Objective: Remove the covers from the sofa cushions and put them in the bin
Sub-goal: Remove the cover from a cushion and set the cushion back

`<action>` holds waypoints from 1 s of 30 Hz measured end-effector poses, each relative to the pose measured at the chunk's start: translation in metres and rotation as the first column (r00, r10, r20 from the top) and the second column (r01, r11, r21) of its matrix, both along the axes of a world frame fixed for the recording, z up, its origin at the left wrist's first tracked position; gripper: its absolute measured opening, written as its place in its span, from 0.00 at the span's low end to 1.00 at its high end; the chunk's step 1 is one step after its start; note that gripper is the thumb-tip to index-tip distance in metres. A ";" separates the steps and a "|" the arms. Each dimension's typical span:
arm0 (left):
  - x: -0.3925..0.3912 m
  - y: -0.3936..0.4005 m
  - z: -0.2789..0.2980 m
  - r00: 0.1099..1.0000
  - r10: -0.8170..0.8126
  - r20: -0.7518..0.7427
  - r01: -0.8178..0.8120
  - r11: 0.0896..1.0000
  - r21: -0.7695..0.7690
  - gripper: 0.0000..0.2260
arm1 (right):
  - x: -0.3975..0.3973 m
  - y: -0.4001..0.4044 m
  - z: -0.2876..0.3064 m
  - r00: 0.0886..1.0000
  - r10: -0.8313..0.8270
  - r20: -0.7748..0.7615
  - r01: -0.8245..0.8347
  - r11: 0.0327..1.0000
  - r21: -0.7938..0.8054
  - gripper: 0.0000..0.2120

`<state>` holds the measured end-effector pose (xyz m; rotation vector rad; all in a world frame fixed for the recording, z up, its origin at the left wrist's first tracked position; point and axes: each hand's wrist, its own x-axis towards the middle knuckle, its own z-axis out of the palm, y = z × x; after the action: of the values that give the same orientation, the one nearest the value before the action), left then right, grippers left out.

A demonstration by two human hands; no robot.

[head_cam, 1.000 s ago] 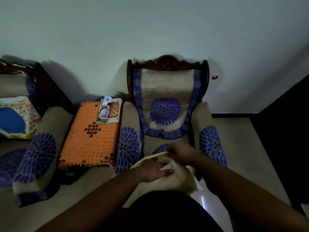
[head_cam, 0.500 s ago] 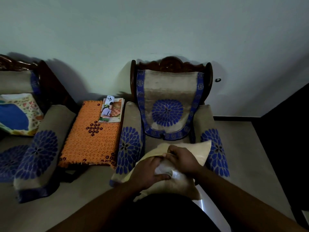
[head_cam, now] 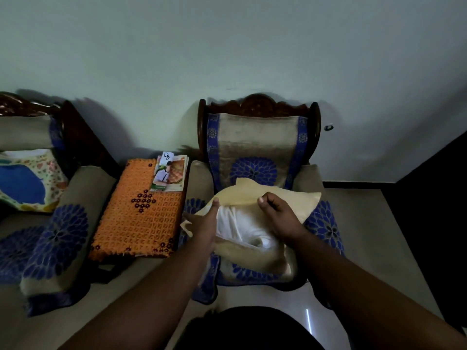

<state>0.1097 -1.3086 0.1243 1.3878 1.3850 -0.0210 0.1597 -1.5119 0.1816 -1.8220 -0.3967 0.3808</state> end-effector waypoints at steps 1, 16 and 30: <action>0.003 0.011 -0.010 0.998 0.037 -0.047 -0.039 0.999 -0.025 0.65 | -0.002 -0.001 -0.002 1.000 -0.006 -0.019 0.007 1.000 0.031 0.17; -0.013 0.023 0.010 0.821 -0.113 0.560 0.311 0.911 -0.271 0.28 | -0.002 -0.010 -0.018 0.911 -0.232 -0.341 0.271 0.960 0.071 0.14; -0.042 -0.030 0.015 0.841 -0.437 0.318 0.436 0.897 0.077 0.08 | 0.003 -0.005 -0.035 0.949 -0.314 -0.010 0.280 0.861 -0.424 0.14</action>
<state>0.0680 -1.3388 0.1394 1.6027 0.7719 -0.0850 0.1624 -1.5165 0.1468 -2.2390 0.0350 0.3362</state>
